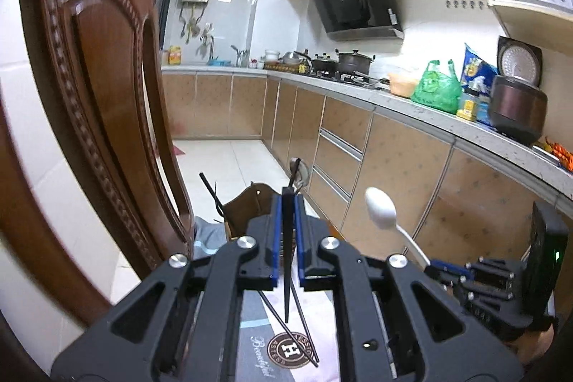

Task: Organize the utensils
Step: 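Carry the white spoon over the holder and open the right tool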

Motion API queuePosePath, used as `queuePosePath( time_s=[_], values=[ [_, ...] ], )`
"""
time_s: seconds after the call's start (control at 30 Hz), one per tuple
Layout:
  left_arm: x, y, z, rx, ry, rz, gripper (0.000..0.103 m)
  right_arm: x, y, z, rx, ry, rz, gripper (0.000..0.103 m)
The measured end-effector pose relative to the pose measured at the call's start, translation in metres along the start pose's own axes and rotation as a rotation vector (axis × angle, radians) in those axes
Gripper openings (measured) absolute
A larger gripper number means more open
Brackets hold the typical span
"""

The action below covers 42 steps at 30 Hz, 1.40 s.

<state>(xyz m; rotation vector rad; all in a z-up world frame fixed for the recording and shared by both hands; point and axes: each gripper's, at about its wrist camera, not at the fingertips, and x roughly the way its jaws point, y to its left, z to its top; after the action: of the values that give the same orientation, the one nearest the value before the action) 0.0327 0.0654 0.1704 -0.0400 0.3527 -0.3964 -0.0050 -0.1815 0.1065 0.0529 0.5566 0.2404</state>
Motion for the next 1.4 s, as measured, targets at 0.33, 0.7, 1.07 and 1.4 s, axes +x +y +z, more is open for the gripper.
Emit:
queuePosePath(
  time_s=[0.33, 0.7, 1.07, 1.4],
  values=[
    [-0.023, -0.018, 0.003, 0.04, -0.011, 0.015, 0.007, -0.028, -0.007, 0.002, -0.004, -0.012, 0.005, 0.005],
    [-0.017, 0.004, 0.005, 0.003, -0.03, 0.021, 0.007, 0.067, 0.029, 0.068, -0.535, 0.331, -0.101, 0.005],
    [-0.005, 0.035, 0.006, -0.051, -0.031, 0.031, 0.007, 0.229, 0.059, 0.122, -0.853, 0.801, -0.162, 0.005],
    [0.016, 0.049, 0.003, -0.086, -0.007, 0.04, 0.007, 0.32, 0.069, 0.124, -0.923, 1.097, -0.196, 0.006]
  ],
)
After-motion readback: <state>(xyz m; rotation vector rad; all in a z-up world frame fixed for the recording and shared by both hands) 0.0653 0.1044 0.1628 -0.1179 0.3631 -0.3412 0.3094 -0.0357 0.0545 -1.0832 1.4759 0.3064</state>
